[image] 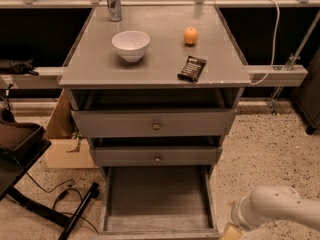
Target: Close bottom drawer
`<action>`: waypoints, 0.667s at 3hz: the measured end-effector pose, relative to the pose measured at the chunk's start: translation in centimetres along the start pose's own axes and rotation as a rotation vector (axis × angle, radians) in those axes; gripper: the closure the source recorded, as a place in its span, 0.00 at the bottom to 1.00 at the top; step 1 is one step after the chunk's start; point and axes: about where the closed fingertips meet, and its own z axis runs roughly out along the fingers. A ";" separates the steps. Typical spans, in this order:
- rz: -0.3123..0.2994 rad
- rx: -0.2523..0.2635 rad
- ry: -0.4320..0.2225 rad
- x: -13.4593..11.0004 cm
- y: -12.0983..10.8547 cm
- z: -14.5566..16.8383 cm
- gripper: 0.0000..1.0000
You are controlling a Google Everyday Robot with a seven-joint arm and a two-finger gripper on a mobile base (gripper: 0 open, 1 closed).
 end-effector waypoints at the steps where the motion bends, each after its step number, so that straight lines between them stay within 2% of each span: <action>1: 0.042 -0.018 -0.052 1.9 -0.6 6.8 0.42; 2: 0.088 -0.082 -0.084 3.7 0.3 13.5 0.65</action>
Offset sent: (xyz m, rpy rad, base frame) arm -0.0424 0.0289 -0.2538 0.2270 0.1810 -0.1040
